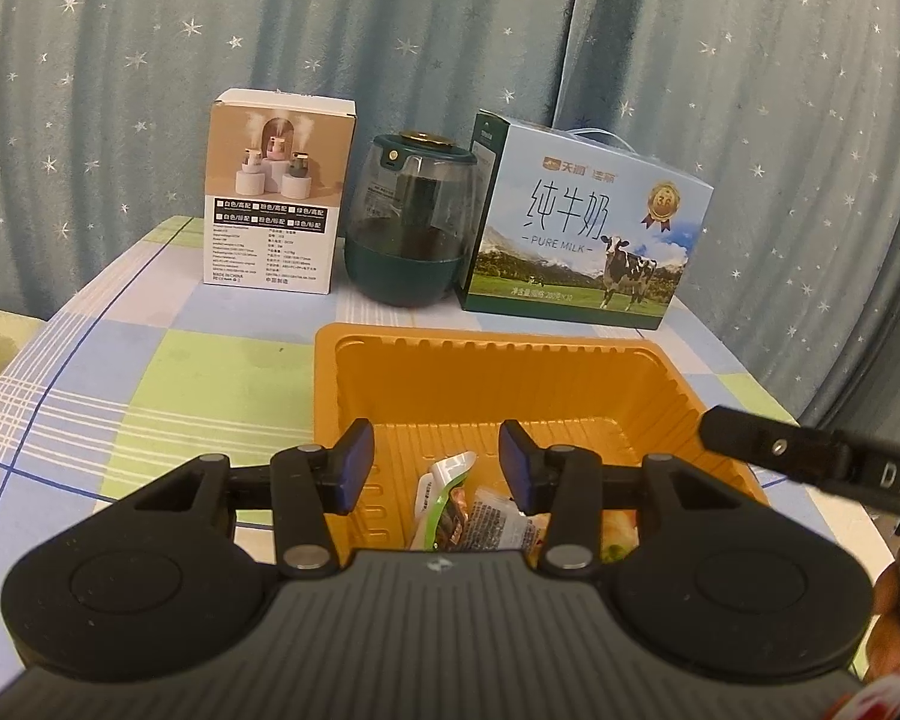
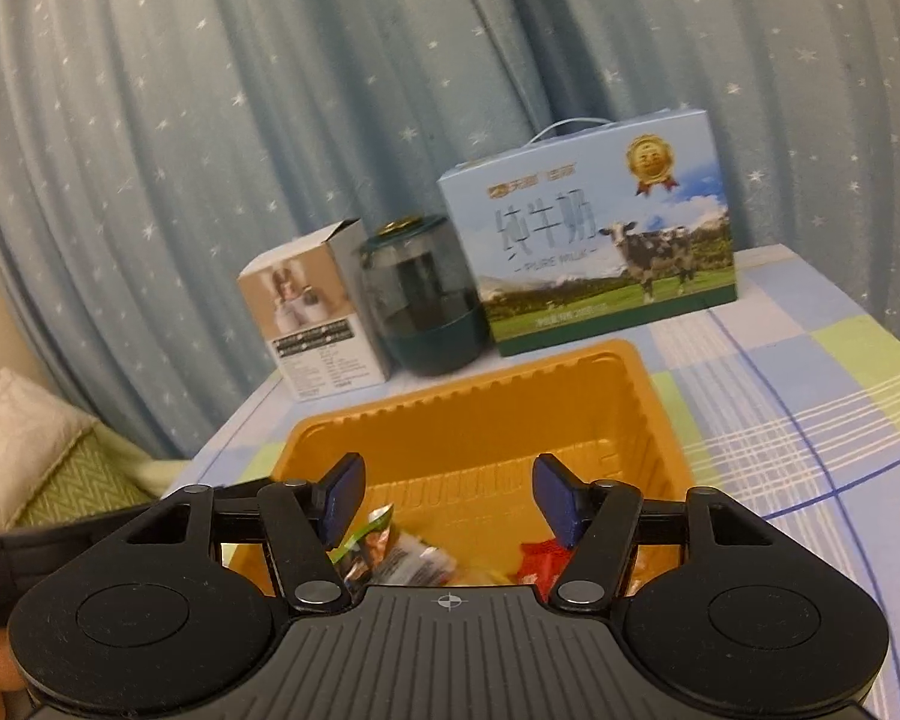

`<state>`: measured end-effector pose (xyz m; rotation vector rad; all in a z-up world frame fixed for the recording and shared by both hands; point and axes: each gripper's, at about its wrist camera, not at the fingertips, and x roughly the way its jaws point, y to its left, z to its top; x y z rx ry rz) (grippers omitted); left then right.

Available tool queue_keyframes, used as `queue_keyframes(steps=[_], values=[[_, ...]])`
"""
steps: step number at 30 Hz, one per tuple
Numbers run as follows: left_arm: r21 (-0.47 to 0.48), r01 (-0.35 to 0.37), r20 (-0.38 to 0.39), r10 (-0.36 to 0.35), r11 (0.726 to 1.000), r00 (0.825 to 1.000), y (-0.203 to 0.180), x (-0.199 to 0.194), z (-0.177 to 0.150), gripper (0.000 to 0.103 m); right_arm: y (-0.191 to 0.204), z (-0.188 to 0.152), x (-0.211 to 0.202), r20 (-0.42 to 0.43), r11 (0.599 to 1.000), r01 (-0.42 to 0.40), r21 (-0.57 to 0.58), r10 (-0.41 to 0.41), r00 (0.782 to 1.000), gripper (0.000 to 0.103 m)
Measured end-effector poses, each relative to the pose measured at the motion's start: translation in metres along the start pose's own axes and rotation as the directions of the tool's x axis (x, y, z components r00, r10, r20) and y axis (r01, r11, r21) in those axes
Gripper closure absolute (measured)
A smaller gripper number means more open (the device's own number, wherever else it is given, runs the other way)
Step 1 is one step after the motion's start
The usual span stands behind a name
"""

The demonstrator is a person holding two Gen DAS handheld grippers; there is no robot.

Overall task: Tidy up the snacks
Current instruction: 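Move both tools back from the tray to the loose candies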

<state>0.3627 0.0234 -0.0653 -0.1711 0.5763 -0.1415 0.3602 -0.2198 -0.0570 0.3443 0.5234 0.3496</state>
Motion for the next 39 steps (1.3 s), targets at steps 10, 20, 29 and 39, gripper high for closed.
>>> queue_keyframes(steps=[10, 20, 29, 39], values=[[0.020, 0.012, -0.001, -0.012, 1.000, 1.000, -0.005, -0.002, -0.001, 0.061, -0.009, 0.003, -0.005, 0.010, 0.998, 0.057, 0.016, -0.057, 0.998, 0.041], [0.086, 0.015, 0.029, -0.018, 0.996, 0.999, -0.025, -0.018, -0.012, 0.055, -0.011, -0.001, -0.025, 0.054, 0.994, 0.105, 0.005, -0.105, 0.993, 0.041], [0.097, 0.020, 0.042, -0.024, 0.995, 0.999, -0.037, -0.040, -0.027, 0.055, -0.021, -0.017, -0.067, 0.051, 0.985, 0.157, 0.072, -0.161, 0.986, 0.041], [0.101, 0.038, 0.014, -0.040, 0.994, 0.999, -0.043, -0.089, -0.063, 0.052, -0.023, -0.041, -0.111, 0.024, 0.974, 0.207, 0.093, -0.210, 0.977, 0.041]])
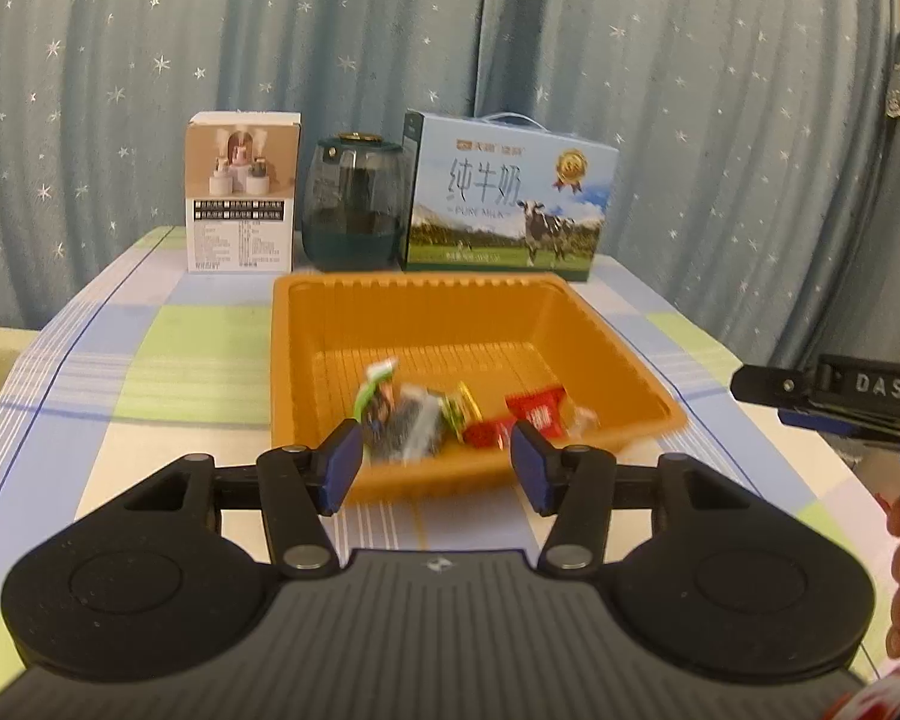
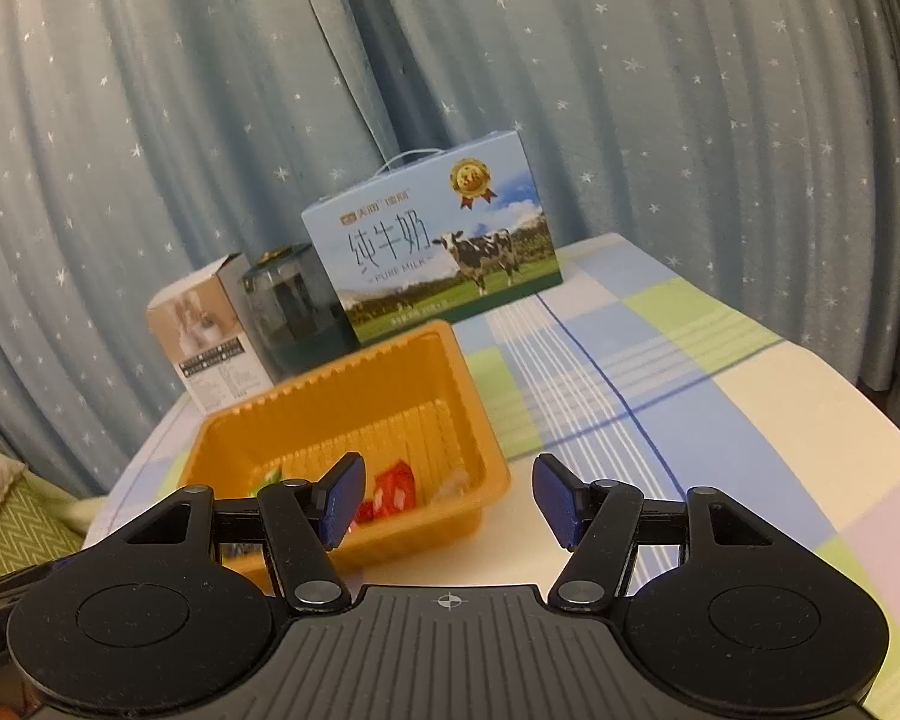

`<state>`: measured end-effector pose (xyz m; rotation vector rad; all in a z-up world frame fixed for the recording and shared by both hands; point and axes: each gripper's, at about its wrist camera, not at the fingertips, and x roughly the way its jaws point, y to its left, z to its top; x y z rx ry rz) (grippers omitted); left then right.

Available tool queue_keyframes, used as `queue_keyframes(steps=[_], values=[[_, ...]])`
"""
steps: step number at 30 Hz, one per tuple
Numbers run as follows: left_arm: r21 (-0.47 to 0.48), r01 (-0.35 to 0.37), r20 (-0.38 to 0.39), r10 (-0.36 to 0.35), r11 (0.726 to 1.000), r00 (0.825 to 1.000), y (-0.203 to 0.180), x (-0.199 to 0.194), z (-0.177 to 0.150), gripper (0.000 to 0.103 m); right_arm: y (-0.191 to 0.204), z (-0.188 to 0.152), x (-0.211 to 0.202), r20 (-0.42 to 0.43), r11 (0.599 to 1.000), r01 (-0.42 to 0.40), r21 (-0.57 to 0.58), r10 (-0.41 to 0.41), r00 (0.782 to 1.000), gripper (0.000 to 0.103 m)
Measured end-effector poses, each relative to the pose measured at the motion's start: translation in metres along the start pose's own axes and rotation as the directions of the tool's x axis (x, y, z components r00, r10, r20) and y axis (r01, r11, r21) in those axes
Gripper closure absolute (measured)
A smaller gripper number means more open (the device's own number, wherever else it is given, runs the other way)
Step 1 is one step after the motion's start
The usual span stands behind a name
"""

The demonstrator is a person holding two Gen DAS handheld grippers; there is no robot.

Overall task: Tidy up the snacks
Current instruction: 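Move both tools back from the tray to the loose candies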

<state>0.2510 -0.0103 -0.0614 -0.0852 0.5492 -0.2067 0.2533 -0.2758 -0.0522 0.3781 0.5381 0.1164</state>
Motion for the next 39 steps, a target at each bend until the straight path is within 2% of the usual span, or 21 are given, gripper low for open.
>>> queue_keyframes(steps=[4, 17, 23, 30, 35, 39], values=[[0.008, 0.010, -0.012, -0.010, 1.000, 1.000, -0.002, -0.019, -0.018, 0.052, 0.001, -0.014, -0.013, -0.032, 1.000, 0.005, -0.024, -0.006, 0.999, 0.041], [0.042, 0.008, -0.120, -0.003, 0.999, 0.993, 0.001, -0.052, -0.076, 0.052, -0.007, -0.071, -0.046, -0.125, 0.998, 0.029, -0.047, -0.035, 0.992, 0.041], [0.112, 0.013, -0.148, 0.004, 0.994, 0.989, -0.003, -0.044, -0.080, 0.052, -0.008, -0.080, -0.045, -0.154, 0.998, 0.029, -0.051, -0.037, 0.987, 0.041], [0.247, 0.052, -0.183, -0.006, 0.968, 0.983, -0.015, -0.023, -0.078, 0.053, -0.010, -0.085, -0.034, -0.198, 0.998, 0.032, -0.055, -0.042, 0.979, 0.041], [0.263, 0.069, -0.219, -0.010, 0.962, 0.976, -0.014, -0.006, -0.076, 0.057, -0.010, -0.090, -0.028, -0.229, 0.997, 0.035, -0.072, -0.051, 0.972, 0.041], [0.306, 0.100, -0.238, -0.026, 0.947, 0.971, -0.018, -0.001, -0.079, 0.059, -0.011, -0.091, -0.026, -0.232, 0.997, 0.035, -0.072, -0.051, 0.971, 0.041]])
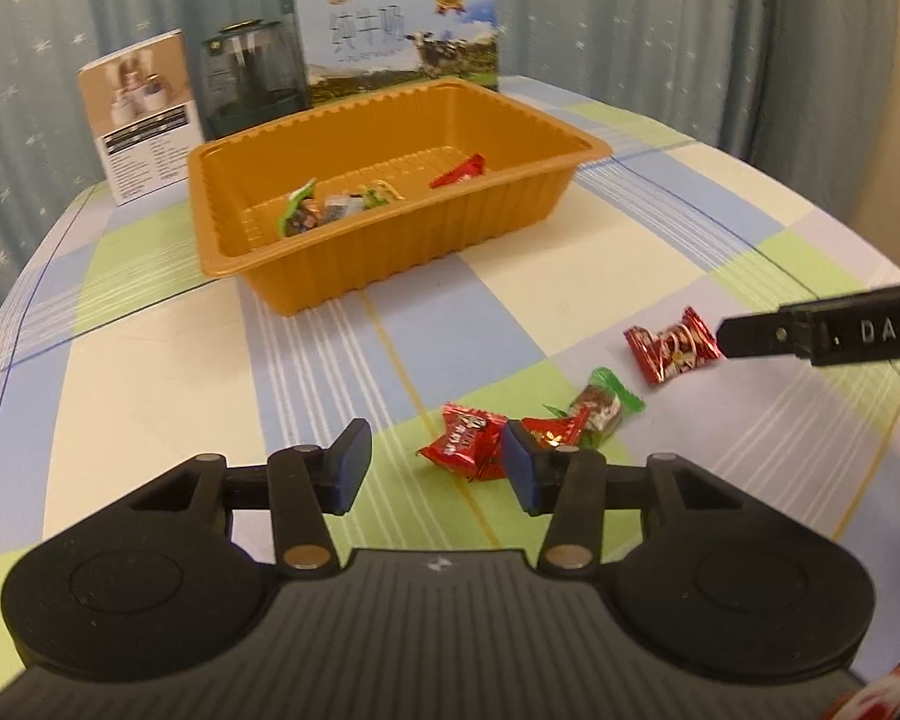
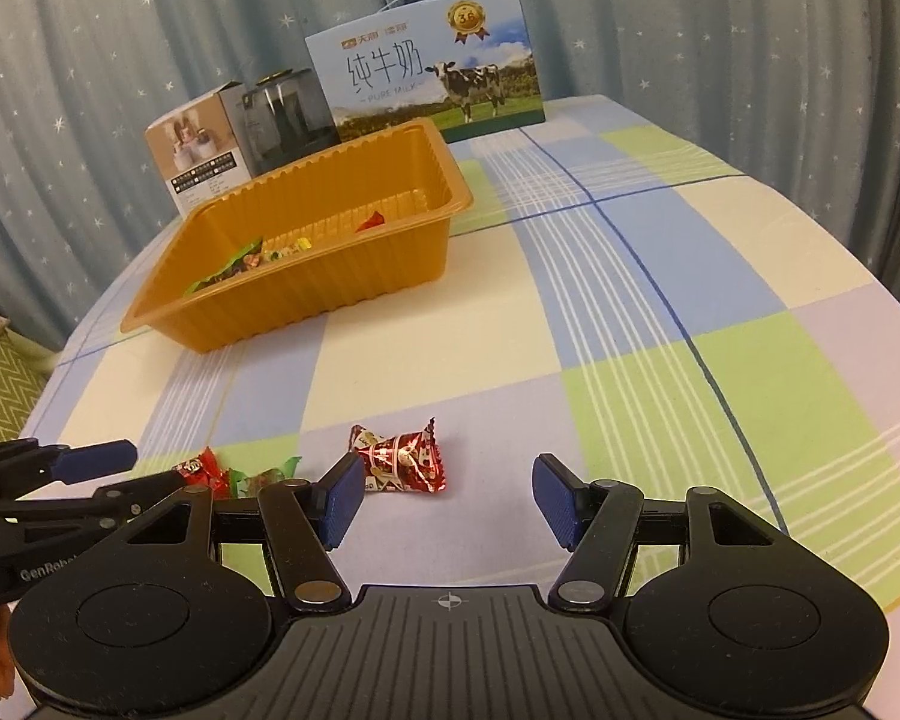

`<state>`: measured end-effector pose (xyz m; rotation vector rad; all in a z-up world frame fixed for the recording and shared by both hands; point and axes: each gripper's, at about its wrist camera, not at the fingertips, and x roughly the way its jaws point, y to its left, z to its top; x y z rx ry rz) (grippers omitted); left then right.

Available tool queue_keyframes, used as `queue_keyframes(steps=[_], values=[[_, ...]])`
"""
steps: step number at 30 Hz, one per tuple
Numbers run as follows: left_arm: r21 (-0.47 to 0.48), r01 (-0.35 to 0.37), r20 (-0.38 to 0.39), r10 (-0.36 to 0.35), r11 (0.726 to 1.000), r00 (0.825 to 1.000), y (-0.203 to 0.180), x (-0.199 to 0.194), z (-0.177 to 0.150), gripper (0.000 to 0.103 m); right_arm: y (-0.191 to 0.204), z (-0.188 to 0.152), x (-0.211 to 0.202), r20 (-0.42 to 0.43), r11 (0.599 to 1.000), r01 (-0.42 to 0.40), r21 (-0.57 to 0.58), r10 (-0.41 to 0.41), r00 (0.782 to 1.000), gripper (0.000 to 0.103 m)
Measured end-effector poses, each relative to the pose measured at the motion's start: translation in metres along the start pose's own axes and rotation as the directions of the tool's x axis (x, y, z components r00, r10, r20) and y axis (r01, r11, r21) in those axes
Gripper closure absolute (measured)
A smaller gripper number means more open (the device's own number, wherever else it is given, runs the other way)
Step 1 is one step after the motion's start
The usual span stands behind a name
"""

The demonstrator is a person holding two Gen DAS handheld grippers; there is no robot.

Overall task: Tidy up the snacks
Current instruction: 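Move both tools back from the tray to the loose candies, then grasp a red candy with the left tool while the right grasps a green-wrapped candy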

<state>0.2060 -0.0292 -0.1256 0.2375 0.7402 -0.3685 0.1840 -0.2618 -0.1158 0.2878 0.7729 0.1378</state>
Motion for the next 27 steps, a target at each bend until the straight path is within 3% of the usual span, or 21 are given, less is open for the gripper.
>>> queue_keyframes(steps=[6, 13, 22, 27], values=[[0.050, 0.009, -0.026, -0.008, 0.999, 1.000, -0.005, 0.013, 0.000, 0.064, 0.000, 0.001, 0.003, -0.007, 1.000, 0.001, 0.002, -0.001, 1.000, 0.041], [-0.011, 0.005, -0.031, -0.005, 1.000, 1.000, 0.000, 0.020, 0.002, 0.070, 0.000, 0.001, 0.004, -0.004, 1.000, 0.001, 0.010, -0.001, 1.000, 0.041], [-0.060, 0.014, -0.027, -0.015, 0.998, 1.000, 0.004, 0.023, 0.004, 0.086, 0.005, 0.001, 0.007, -0.006, 1.000, -0.003, -0.002, 0.003, 1.000, 0.041], [-0.130, -0.005, -0.026, 0.002, 0.992, 1.000, 0.016, 0.015, 0.003, 0.086, 0.018, -0.001, 0.006, 0.002, 0.997, -0.034, -0.074, 0.034, 0.999, 0.041]])
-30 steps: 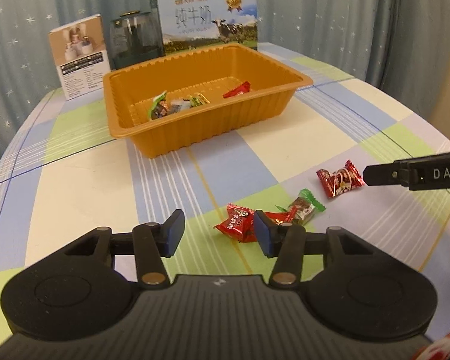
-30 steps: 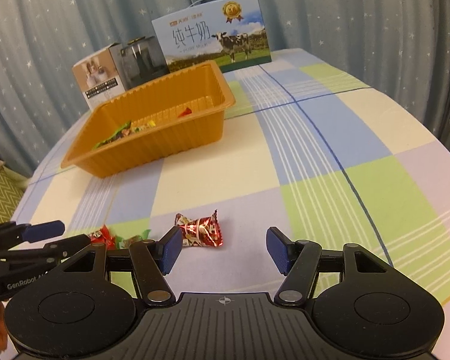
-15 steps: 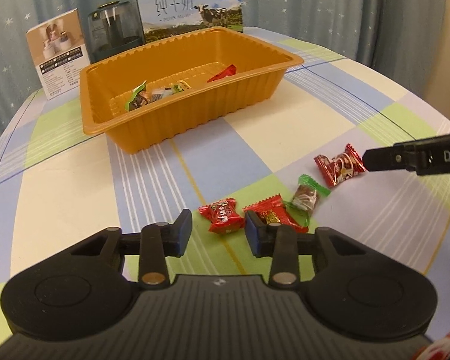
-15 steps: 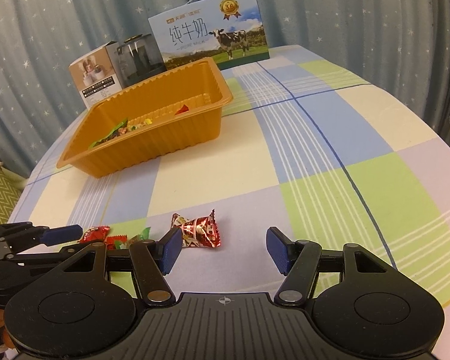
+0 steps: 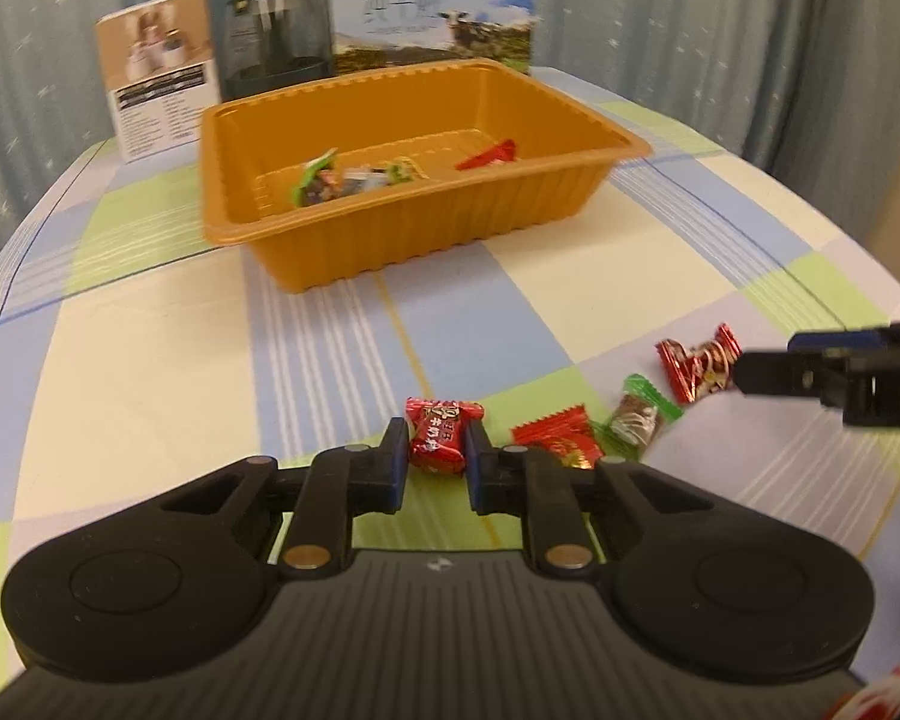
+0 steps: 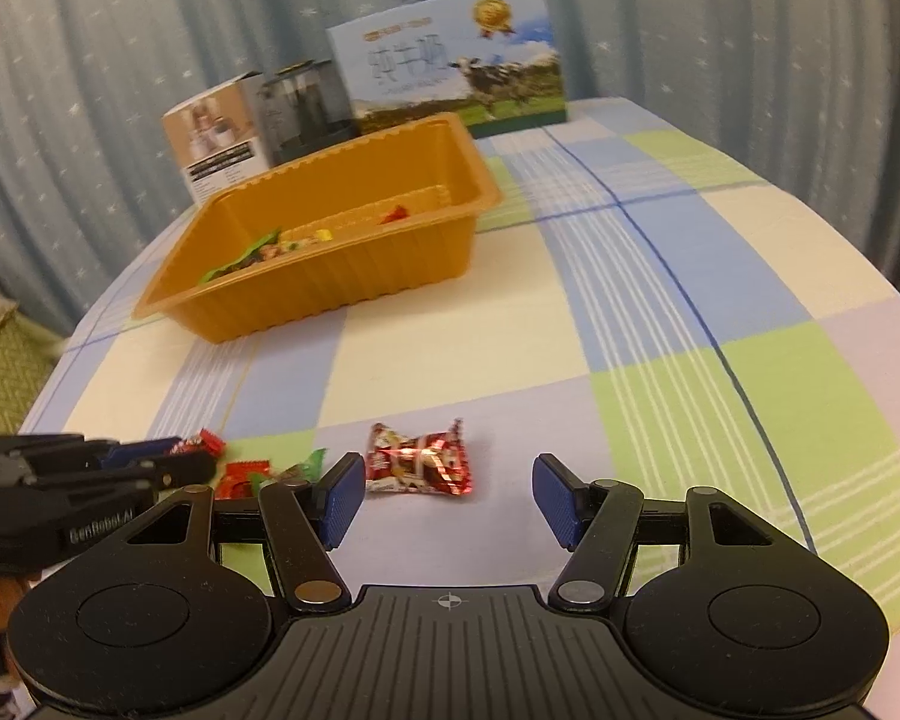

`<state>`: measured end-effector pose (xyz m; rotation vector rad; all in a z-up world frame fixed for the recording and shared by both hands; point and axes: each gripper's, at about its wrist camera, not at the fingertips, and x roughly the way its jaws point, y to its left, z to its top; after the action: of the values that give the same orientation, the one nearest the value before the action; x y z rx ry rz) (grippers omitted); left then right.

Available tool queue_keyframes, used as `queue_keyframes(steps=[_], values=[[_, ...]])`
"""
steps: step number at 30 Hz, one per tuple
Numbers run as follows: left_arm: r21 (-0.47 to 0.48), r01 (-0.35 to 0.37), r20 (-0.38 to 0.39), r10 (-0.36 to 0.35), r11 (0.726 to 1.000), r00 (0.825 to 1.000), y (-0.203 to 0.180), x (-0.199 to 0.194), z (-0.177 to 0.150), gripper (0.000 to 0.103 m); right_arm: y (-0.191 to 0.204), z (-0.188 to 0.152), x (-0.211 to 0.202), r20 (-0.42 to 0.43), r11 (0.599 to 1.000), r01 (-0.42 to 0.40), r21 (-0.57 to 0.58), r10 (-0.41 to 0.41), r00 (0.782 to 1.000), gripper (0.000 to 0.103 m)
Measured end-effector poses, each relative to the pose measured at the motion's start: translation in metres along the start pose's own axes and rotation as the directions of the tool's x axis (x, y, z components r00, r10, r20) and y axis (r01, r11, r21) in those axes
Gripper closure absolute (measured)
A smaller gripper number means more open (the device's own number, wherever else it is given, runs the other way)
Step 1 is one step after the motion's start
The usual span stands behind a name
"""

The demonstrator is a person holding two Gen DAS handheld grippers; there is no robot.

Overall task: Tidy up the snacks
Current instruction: 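Grasp a red candy with the left tool while the right grasps a green-wrapped candy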

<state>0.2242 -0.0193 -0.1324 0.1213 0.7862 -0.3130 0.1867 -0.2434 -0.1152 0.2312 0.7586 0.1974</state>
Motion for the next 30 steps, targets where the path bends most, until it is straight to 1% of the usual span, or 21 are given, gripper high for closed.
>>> queue_keyframes(steps=[4, 9, 12, 16, 21, 24, 26, 30], values=[[-0.039, -0.015, 0.018, 0.015, 0.999, 1.000, 0.008, -0.011, 0.001, 0.086, 0.016, -0.003, 0.001, 0.005, 0.996, -0.038, -0.079, 0.038, 0.999, 0.041], [-0.075, -0.016, 0.041, 0.019, 0.997, 0.999, 0.015, -0.024, -0.001, 0.086, 0.042, -0.010, 0.009, -0.004, 0.975, -0.072, -0.211, 0.073, 0.997, 0.042], [-0.090, -0.015, 0.046, 0.020, 0.996, 0.999, 0.017, -0.028, -0.002, 0.086, 0.052, -0.012, 0.019, -0.025, 0.966, -0.092, -0.240, 0.089, 0.996, 0.043], [-0.103, -0.015, 0.045, 0.020, 0.995, 0.999, 0.019, -0.028, -0.003, 0.086, 0.061, -0.013, 0.034, -0.041, 0.961, -0.090, -0.263, 0.082, 0.996, 0.051], [-0.112, -0.009, 0.044, 0.014, 0.994, 0.999, 0.019, -0.027, -0.002, 0.086, 0.064, -0.015, 0.044, -0.051, 0.956, -0.079, -0.283, 0.067, 0.996, 0.056], [-0.111, -0.004, 0.043, 0.009, 0.994, 0.999, 0.019, -0.026, -0.002, 0.086, 0.069, -0.017, 0.047, -0.048, 0.945, -0.075, -0.317, 0.063, 0.997, 0.062], [-0.111, -0.003, 0.043, 0.008, 0.994, 0.999, 0.018, -0.026, -0.002, 0.086, 0.072, -0.019, 0.048, -0.047, 0.940, -0.074, -0.332, 0.061, 0.997, 0.070], [-0.106, -0.004, 0.045, 0.009, 0.994, 0.999, 0.017, -0.026, -0.003, 0.086, 0.074, -0.020, 0.046, -0.035, 0.938, -0.060, -0.342, 0.051, 0.998, 0.074]])
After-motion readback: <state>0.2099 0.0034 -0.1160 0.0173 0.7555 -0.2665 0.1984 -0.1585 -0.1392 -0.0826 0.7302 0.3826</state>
